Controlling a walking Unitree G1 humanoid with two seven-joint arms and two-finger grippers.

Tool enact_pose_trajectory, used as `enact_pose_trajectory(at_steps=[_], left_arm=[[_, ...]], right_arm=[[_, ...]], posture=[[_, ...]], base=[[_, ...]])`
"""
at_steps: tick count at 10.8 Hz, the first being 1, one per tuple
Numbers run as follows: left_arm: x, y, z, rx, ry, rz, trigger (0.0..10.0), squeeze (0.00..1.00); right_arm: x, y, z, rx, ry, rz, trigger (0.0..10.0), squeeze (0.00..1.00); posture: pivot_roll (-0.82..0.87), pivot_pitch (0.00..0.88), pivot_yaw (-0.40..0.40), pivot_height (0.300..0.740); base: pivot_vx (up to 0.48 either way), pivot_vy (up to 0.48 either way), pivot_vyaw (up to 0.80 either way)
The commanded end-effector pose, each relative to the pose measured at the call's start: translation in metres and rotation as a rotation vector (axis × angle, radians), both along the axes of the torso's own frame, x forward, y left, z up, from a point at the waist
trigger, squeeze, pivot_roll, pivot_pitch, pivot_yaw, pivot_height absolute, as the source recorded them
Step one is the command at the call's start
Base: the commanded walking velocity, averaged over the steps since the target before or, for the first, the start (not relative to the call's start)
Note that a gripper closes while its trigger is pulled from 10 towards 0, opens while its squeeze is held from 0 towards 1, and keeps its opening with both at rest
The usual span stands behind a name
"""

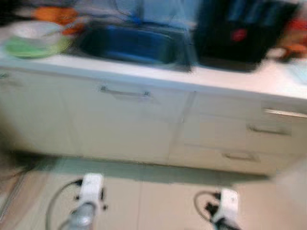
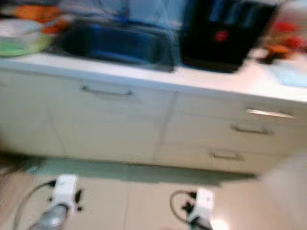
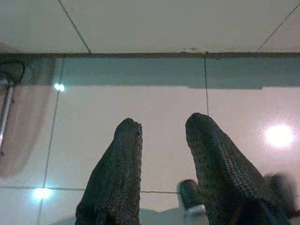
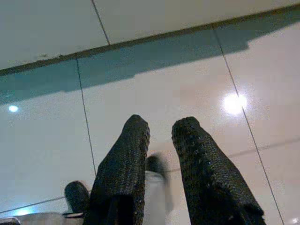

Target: Kitchen organization

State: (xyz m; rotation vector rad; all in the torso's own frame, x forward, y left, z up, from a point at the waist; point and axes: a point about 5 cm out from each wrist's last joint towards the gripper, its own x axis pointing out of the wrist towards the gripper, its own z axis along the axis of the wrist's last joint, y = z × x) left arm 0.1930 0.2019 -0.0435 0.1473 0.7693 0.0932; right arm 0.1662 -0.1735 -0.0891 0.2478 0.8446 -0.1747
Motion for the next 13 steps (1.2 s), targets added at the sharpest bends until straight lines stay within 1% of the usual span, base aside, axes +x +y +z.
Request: enact_pose_trajectory(at_steps=[1,5,7,10,13], left_arm=[[0.0011,-0.0059,0.0002,-0.001,-0.002,-0.004,10.0,0.0],[0.0002,-0.0052,0.0007,0.006,-0.003,0.004,10.0,0.0],[0.0,-0.0055,0.0017,0.011,-0.026,0.017,10.0,0.0],[-0.0011,-0.0057,0.0022,0.018,-0.031,0.032,10.0,0.0],[-0.0015,-0.005,0.0025,0.03,-0.034,0.058,10.0,0.0]], right_arm=[[0.003,-0.0093,0.0023,-0.022,-0.011,-0.018,10.0,0.0],[0.0035,-0.0088,0.0027,-0.022,-0.016,-0.016,10.0,0.0],[0.0041,-0.0087,0.003,-0.022,-0.019,-0.014,10.0,0.0],[0.0065,-0.008,0.0045,-0.022,-0.036,-0.005,10.0,0.0],[0.0078,-0.0061,0.0053,-0.022,-0.047,0.014,10.0,0.0]], posture=[[-0.08,0.0,-0.073,0.74],[-0.08,0.0,-0.074,0.74],[-0.08,0.0,-0.077,0.74],[-0.08,0.002,-0.08,0.74],[-0.08,0.002,-0.079,0.74]], base=[[0.0,0.36,0.0],[0.0,0.328,0.0],[0.0,0.0,0.0],[0.0,0.0,0.0],[0.412,0.0,0.0]])
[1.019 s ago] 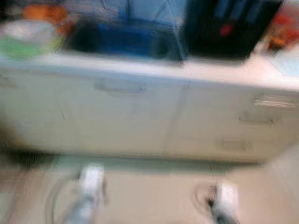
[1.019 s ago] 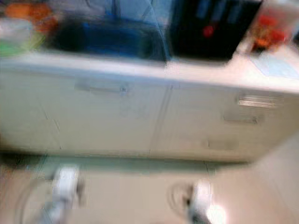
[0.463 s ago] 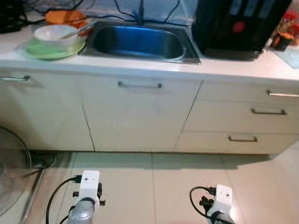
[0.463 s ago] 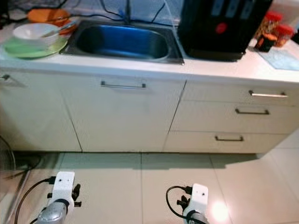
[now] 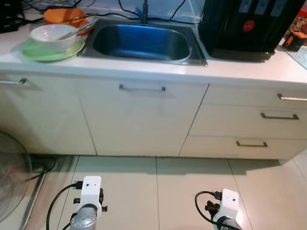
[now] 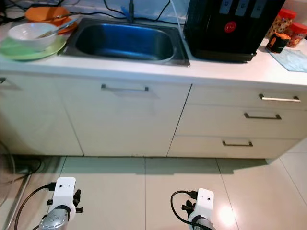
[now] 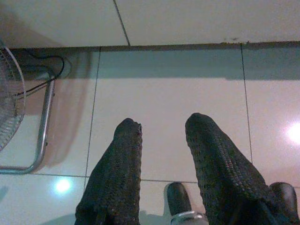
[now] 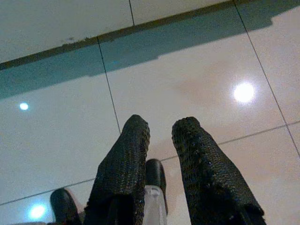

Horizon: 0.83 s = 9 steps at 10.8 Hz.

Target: Kitchen organization

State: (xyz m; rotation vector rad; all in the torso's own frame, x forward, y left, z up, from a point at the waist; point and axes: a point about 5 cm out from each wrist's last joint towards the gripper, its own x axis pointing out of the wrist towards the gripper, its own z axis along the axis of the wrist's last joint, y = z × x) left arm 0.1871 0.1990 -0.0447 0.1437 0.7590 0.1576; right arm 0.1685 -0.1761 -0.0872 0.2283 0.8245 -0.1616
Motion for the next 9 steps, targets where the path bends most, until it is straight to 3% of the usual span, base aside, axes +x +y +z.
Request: enact_pose_trajectory(at_steps=[1,3,9], left_arm=[[0.0046,-0.0021,0.0039,0.01,-0.019,0.0,10.0,0.0],[0.0049,-0.0016,0.0045,0.013,-0.018,0.005,10.0,0.0],[0.0054,-0.0012,0.006,0.018,-0.018,0.022,10.0,0.0]], right_arm=[[0.0061,-0.0036,0.0039,-0.015,-0.034,0.004,10.0,0.0],[0.0066,-0.0021,0.004,-0.01,-0.035,0.009,10.0,0.0],[0.0061,0.0002,0.0034,0.006,-0.03,0.0,10.0,0.0]], posture=[[-0.08,0.003,-0.078,0.74],[-0.08,0.007,-0.076,0.74],[-0.08,0.014,-0.076,0.74]], base=[[0.45,0.0,0.54],[0.452,0.0,0.8],[0.453,0.0,0.0]])
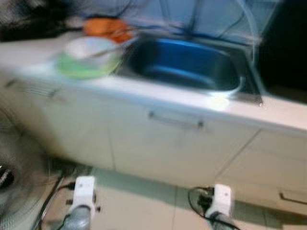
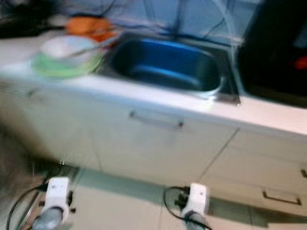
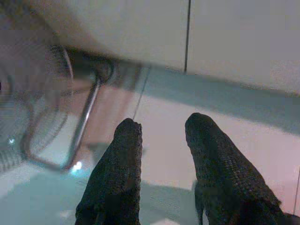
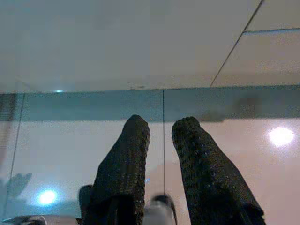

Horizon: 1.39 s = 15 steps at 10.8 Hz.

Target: Kitchen organization

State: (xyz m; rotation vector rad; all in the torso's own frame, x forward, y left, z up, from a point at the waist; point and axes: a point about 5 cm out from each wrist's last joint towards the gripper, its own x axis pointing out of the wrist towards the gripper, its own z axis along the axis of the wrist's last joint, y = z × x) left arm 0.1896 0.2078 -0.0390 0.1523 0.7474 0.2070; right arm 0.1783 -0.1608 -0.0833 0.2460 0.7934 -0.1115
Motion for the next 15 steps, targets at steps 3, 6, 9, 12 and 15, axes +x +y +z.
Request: enact_pose_trajectory(at_steps=[3,6,9,12,15], left_arm=[[0.0033,-0.0103,0.0006,-0.009,-0.007,-0.017,10.0,0.0],[0.0033,-0.0106,0.0003,-0.019,-0.009,-0.025,10.0,0.0],[0.002,-0.0103,-0.0006,-0.022,-0.006,-0.03,10.0,0.0],[0.0011,-0.01,-0.0014,-0.023,-0.002,-0.034,10.0,0.0],[0.0,-0.0101,-0.0021,-0.029,0.001,-0.027,10.0,0.0]], right_arm=[[-0.0033,-0.0153,-0.0004,-0.022,0.009,-0.042,10.0,0.0],[-0.0046,-0.0154,-0.0014,-0.03,0.022,-0.042,10.0,0.0],[-0.0062,-0.0144,-0.0024,-0.032,0.033,-0.032,10.0,0.0],[-0.0068,-0.0148,-0.0025,-0.031,0.03,-0.034,10.0,0.0],[-0.007,-0.0151,-0.0025,-0.033,0.031,-0.031,10.0,0.0]], posture=[[-0.07,0.013,-0.078,0.74],[-0.07,0.012,-0.08,0.74],[-0.07,0.006,-0.079,0.74],[-0.07,0.0,-0.078,0.74],[-0.07,0.0,-0.08,0.74]], base=[[0.45,0.0,0.0],[0.0,0.0,-0.2],[0.0,0.0,-0.79],[0.0,0.0,-0.24],[0.0,0.0,0.0]])
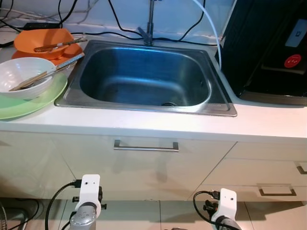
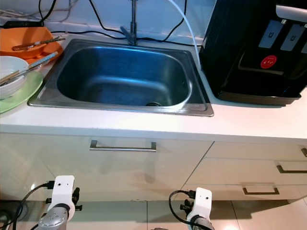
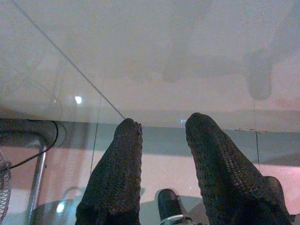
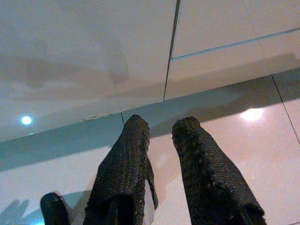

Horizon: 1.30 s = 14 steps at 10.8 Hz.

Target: Kitchen organization

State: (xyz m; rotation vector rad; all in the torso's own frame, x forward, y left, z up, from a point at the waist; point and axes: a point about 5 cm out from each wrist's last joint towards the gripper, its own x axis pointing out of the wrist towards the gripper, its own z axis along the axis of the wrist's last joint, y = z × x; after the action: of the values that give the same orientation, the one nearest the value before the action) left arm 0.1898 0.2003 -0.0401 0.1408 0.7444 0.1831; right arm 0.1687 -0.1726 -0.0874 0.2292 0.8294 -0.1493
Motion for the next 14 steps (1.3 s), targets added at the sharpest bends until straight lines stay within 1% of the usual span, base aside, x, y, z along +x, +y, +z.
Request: enact_pose_trajectory(at_steps=[1,2,4,10,13,14], left_arm=[[0.0,-0.003,-0.001,-0.01,0.009,-0.004,10.0,0.0],[-0.001,-0.003,-0.001,-0.009,0.01,-0.002,10.0,0.0],[-0.001,-0.003,-0.001,-0.007,0.011,0.001,10.0,0.0],[0.001,-0.002,0.0,0.005,0.007,-0.002,10.0,0.0],[0.005,-0.002,0.004,0.023,-0.06,-0.024,10.0,0.0],[0.007,-0.002,0.006,0.032,-0.101,-0.04,10.0,0.0]], right_arm=[[0.003,-0.003,0.002,-0.007,-0.01,-0.007,10.0,0.0],[0.003,-0.003,0.002,-0.007,-0.009,-0.007,10.0,0.0],[0.003,-0.003,0.002,-0.006,-0.01,-0.01,10.0,0.0],[0.004,-0.003,0.002,-0.014,-0.01,-0.008,10.0,0.0],[0.011,-0.014,0.007,-0.039,-0.04,-0.032,10.0,0.0],[0.012,-0.021,0.01,-0.076,-0.082,-0.027,10.0,0.0]], posture=[[-0.07,0.0,-0.08,0.74],[-0.07,0.0,-0.08,0.74],[-0.07,0.0,-0.083,0.74],[-0.07,0.002,-0.082,0.74],[-0.07,0.011,-0.077,0.74],[-0.07,0.011,-0.077,0.74]], base=[[0.0,0.0,0.0],[0.0,-0.307,0.0],[0.0,0.381,0.0],[0.0,0.0,0.0],[0.0,0.0,0.0],[0.0,0.0,0.0]])
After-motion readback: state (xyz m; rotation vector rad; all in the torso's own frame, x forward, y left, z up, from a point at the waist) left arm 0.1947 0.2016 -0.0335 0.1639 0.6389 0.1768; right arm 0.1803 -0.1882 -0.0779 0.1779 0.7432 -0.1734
